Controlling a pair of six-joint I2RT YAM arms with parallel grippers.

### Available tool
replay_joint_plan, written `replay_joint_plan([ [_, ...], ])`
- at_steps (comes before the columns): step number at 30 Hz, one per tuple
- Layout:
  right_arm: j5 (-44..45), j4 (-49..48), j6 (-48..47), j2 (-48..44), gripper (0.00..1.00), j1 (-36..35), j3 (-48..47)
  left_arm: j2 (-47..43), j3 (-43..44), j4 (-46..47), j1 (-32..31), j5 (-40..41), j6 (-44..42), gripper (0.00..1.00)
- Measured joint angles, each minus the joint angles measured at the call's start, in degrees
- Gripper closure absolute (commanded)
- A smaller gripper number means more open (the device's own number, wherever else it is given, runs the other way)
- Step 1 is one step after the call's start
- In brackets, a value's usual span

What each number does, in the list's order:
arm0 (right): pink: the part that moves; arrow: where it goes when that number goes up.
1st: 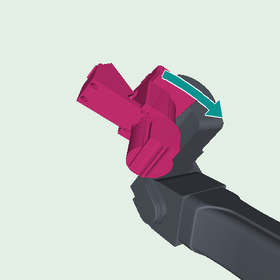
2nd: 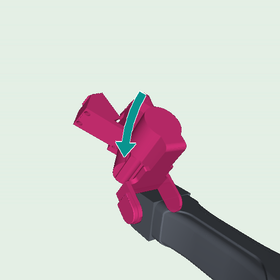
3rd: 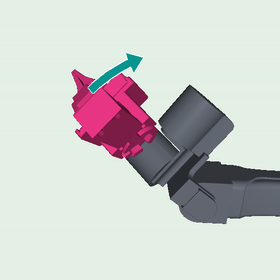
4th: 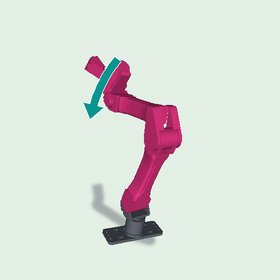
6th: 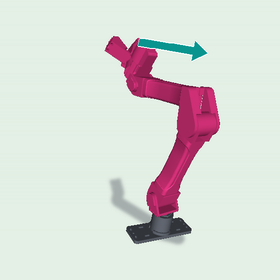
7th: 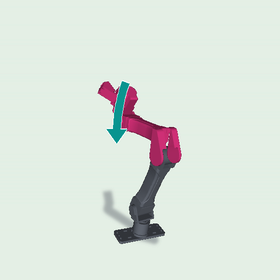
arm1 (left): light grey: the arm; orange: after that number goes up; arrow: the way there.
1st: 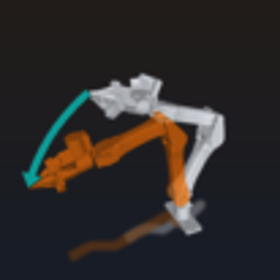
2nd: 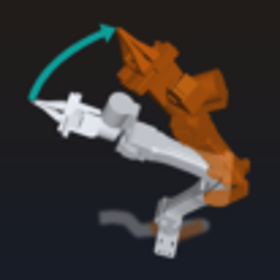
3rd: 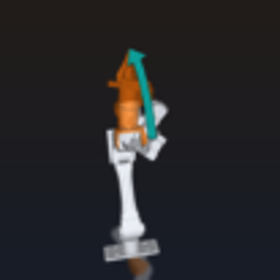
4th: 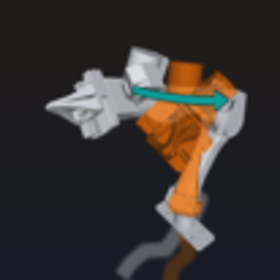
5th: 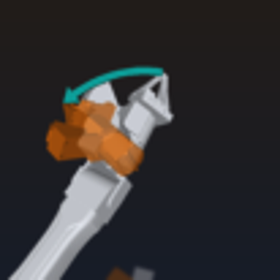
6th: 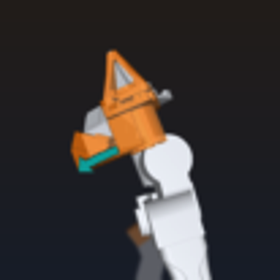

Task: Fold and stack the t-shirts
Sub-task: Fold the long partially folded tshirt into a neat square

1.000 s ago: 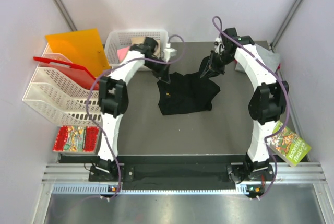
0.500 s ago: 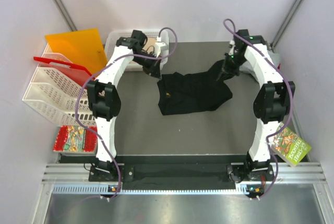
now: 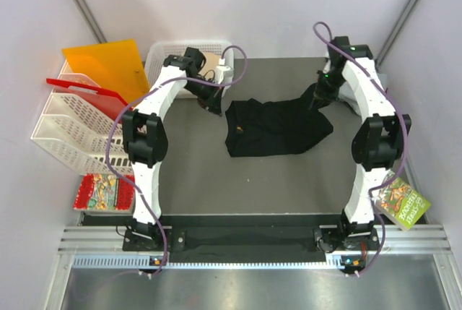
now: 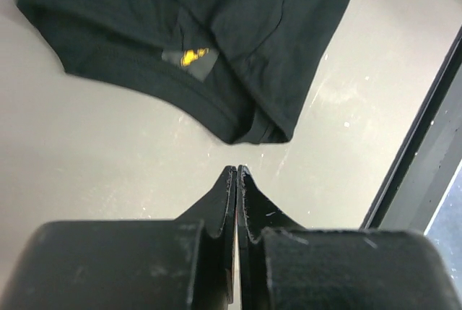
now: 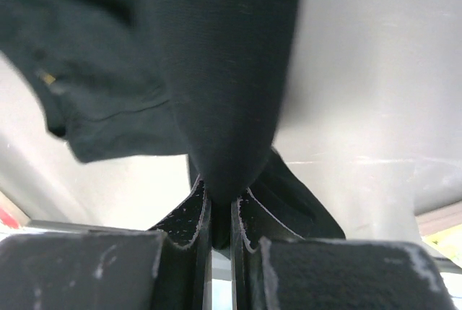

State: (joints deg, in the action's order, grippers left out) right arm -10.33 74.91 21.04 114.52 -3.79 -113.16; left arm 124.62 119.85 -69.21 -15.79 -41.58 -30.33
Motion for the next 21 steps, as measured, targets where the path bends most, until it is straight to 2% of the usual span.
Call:
replay_joint_plan([
  [8, -0.3, 0.5, 1.3, 6.9, 1.00, -16.0, -9.6, -0.3, -3.8, 0.1, 0.3, 1.2, -1.2, 1.00],
  [12, -1.9, 0.1, 1.7, 12.1, 1.00, -23.2, -10.1, -0.9, -4.2, -0.1, 0.8, 2.3, -1.6, 1.00],
  [15, -3.5, 0.0, 1.7, 15.7, 1.00, -26.6, -9.9, -1.4, -4.3, -0.3, 1.8, 2.7, -1.8, 1.00],
  [21, -5.7, -0.9, 2.1, 19.7, 1.00, -27.6, -9.8, -3.5, -6.4, -0.6, 4.5, 2.9, -2.5, 1.00],
])
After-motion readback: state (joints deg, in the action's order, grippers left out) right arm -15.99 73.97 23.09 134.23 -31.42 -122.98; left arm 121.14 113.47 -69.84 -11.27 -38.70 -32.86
